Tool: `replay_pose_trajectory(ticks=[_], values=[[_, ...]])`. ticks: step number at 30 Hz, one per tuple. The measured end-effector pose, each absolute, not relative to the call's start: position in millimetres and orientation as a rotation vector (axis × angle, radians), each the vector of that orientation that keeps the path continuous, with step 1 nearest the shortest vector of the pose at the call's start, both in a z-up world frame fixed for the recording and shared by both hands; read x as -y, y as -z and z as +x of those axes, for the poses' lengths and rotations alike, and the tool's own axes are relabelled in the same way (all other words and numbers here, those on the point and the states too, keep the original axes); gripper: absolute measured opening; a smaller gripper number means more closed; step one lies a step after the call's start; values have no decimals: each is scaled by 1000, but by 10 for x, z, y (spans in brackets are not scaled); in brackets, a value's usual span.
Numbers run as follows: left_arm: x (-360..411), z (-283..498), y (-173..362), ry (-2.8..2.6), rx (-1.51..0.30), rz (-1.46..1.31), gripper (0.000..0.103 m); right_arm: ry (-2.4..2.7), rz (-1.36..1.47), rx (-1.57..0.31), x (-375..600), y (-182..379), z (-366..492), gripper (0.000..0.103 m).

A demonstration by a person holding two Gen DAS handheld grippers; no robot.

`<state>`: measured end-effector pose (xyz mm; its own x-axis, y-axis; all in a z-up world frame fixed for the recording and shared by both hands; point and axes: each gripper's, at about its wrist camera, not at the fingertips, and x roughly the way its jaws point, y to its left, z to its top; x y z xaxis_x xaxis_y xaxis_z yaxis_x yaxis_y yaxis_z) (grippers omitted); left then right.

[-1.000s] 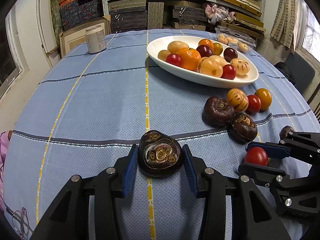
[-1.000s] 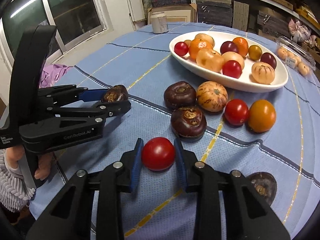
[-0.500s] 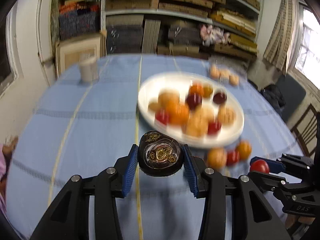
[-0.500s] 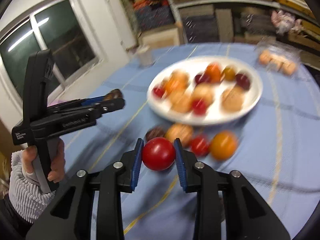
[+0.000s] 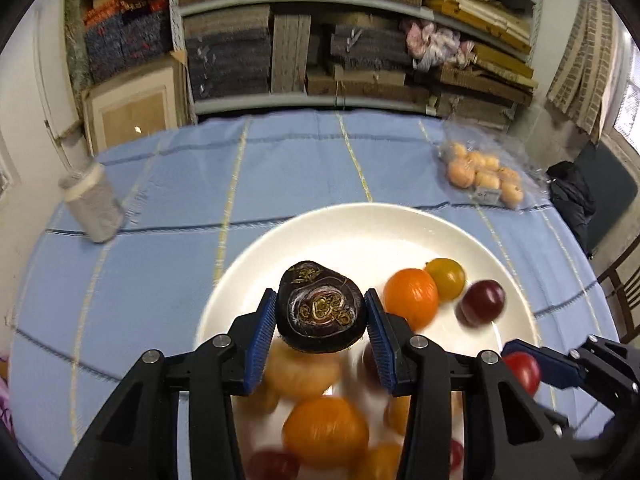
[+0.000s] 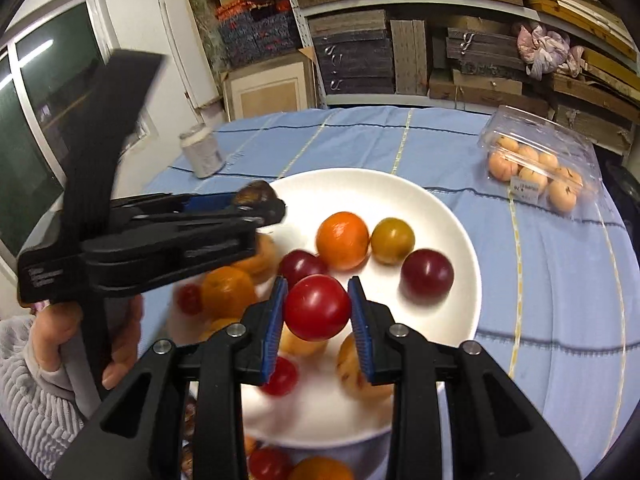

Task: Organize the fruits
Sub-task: 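Carry the brown fruit and tomato onto the white plate and open both tools, then move the left tool to a dark round fruit while the right tool grasps a red tomato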

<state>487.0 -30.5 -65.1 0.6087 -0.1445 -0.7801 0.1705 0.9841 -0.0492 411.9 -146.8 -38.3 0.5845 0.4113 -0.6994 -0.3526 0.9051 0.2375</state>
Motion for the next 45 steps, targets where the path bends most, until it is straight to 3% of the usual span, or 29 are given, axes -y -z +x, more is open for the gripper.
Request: replay_pose_trajectory(ticks=[2,5,7,10,13,15,24,28,45], values=[[331,5000,757,179,-935,29,45,-408,62,-827,1485,423,4191,32],[313,5055,834,183,-952,13,50,-416,111,-805,1577,440,4205,75],[256,5010,779,177,-932,-14,64,-409,159,-758,1680,387,4137,78],[109,4837,595,178,-882,-70,69,-410,197,-724,1803,254,3980,80],[-74,4543,403,179,-841,-120,83,-415,270,-661,1969,139,3695,95],[-205,4221,355,171,-820,-145,95,-411,326,-631,2078,132,3506,97],[-406,3079,808,82,-805,-91,97,-298,608,-652,2659,565,2786,98],[-397,2999,881,117,-830,-114,97,-257,660,-636,2823,625,2651,98],[219,2969,1111,158,-787,230,100,-281,801,-724,2952,821,2738,99]])
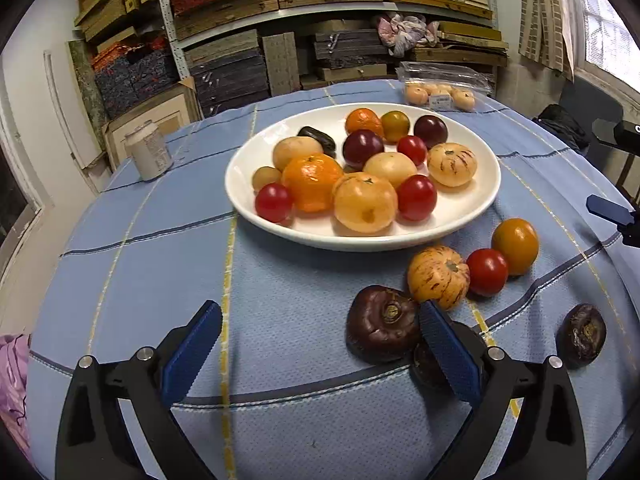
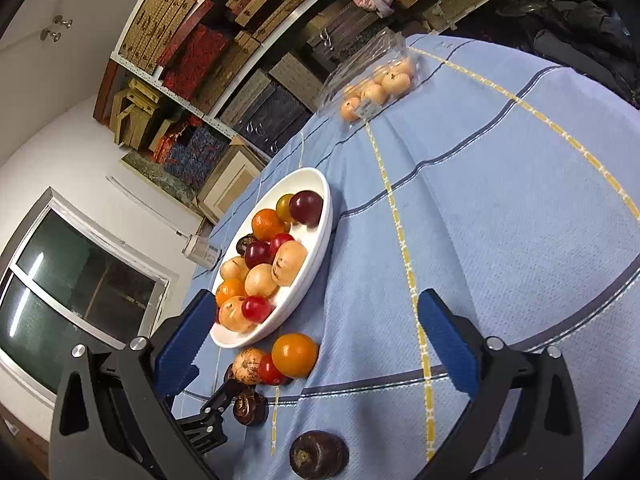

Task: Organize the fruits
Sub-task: 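Move the left tool to a dark round fruit while the right tool grasps a red tomato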

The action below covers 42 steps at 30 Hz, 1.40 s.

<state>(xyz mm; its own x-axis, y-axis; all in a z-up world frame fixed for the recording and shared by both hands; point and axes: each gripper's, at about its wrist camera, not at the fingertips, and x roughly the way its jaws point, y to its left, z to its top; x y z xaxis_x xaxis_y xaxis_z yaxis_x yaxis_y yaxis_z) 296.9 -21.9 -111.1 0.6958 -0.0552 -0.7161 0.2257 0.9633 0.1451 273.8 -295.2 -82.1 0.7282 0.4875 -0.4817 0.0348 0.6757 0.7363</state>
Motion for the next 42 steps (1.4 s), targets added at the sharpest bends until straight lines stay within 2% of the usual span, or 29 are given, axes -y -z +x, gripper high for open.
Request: replay_pose_trajectory(ticks=[9,16,33,34,36,38,42], values=[[36,3178,1177,266,-897,92,100,-279,785,-745,2886,821,2755,99],[-39,2998,1150,47,-808,283,100,-285,795,-749,2886,836,2763,99],[-127,3155,1165,131,-851,142,99,-310,722,-738,2763,762,2736,99],[-130,3156,1163,133,-850,141,98,-314,692,-732,2717,737,2725,99],[-127,3148,1162,137,-850,133,81,-323,643,-725,2641,697,2711,99],[-134,3164,1183,153,-866,114,73,-335,589,-719,2549,658,2688,99],[-116,3140,1173,158,-857,114,66,-349,541,-722,2458,631,2679,99]])
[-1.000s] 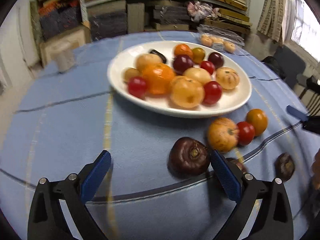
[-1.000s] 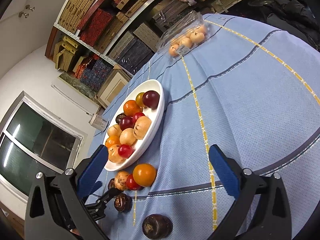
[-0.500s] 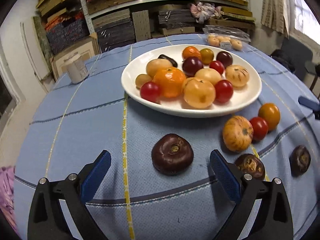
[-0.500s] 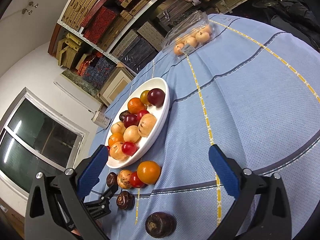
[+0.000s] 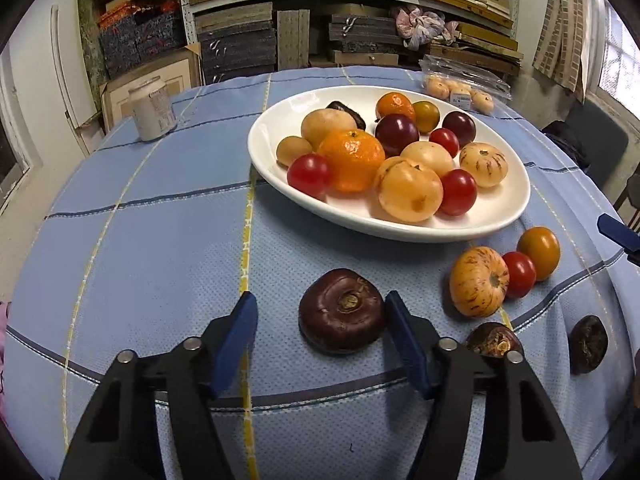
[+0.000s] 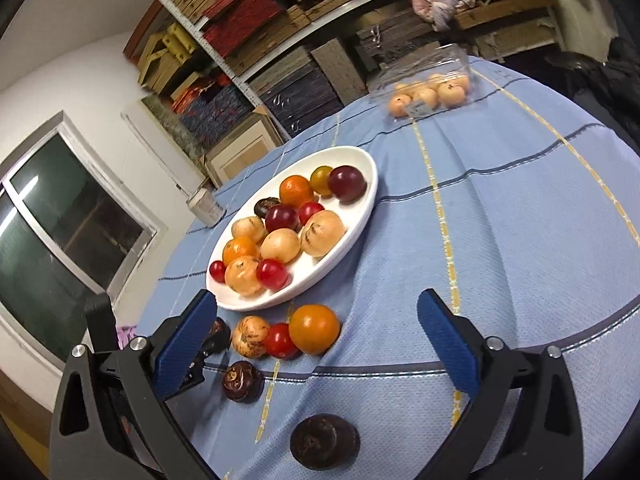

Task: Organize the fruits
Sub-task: 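Move the left tool to a dark round fruit while the right tool grasps a red tomato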

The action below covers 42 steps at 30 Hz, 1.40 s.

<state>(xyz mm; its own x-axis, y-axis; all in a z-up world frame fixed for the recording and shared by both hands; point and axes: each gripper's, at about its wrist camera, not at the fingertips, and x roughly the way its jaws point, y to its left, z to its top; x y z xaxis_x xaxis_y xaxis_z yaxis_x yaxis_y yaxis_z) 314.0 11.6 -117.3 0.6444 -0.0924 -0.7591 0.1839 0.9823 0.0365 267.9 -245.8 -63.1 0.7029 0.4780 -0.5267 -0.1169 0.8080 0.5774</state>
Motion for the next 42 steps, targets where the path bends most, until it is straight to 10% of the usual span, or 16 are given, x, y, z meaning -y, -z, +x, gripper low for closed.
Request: replay_pose_trajectory(ticks=[10,16,26,42], values=[[-125,3267,1224,138,-892,101,70,-422,210,-714,1909,552,2568,99],[-239,3356,1262,86,-930,52,95,-462,-60,-734,1410,669,2464,98],[-261,3350,1267,66,-934,43,100,-516,-53,-809,1293,800,2599,61],[-240,3353,1266,62,-934,41,100,-426,-118,-883,1220,948,2955,30]])
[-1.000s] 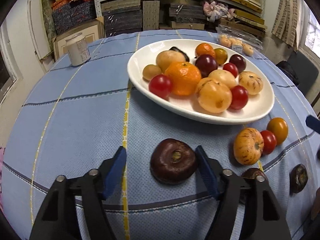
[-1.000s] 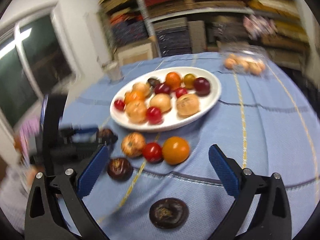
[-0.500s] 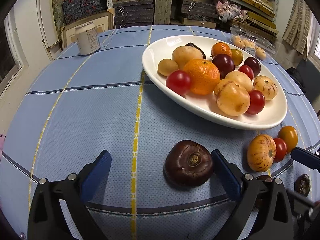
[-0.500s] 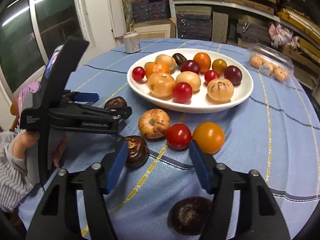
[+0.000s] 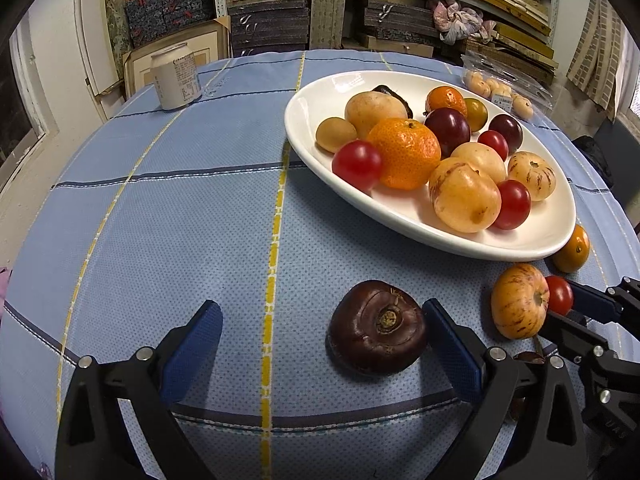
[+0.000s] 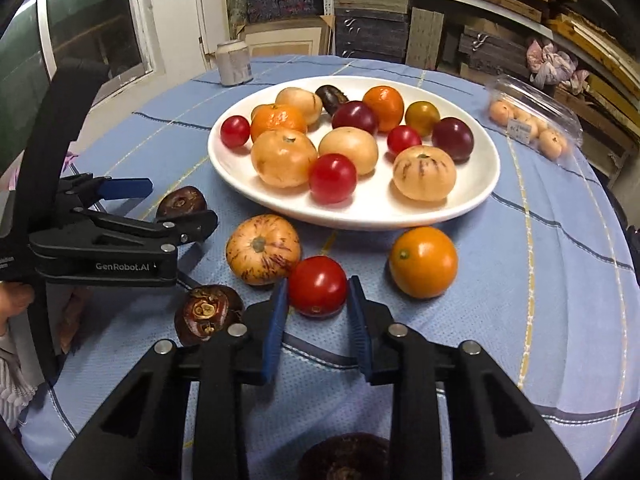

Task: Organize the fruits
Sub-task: 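Grasp the dark round fruit with the left tool while the right tool lifts the tomato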

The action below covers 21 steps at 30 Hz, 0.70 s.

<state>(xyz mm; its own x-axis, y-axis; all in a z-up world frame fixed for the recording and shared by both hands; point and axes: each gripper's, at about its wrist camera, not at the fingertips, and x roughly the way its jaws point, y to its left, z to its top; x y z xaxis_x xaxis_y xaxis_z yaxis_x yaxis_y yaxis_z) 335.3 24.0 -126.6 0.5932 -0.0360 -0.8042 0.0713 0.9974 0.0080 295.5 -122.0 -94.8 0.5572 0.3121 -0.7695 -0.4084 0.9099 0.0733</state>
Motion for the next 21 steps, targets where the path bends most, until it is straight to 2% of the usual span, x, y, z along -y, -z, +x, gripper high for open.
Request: replay_pose_trajectory(ticks=[11,13,15,17,21], values=[[-241,3342,1255,75,-924,38,99,-451,-28,-906,1301,965,3061,29],[-220,3286,1198,87,-882,45,90,-457,-23,-895,1303,947,3038,29],[-141,3215,1140,72,-832,92,74,-464,-22,-891,1295,943,3012,29],[-49,3201,1151,94,-833,130,64,-467,-19,-894,1299,943,2999,29],[-96,3260,1219,136,-889,86,65,-465,-6,-910,1313,960,3008,29]])
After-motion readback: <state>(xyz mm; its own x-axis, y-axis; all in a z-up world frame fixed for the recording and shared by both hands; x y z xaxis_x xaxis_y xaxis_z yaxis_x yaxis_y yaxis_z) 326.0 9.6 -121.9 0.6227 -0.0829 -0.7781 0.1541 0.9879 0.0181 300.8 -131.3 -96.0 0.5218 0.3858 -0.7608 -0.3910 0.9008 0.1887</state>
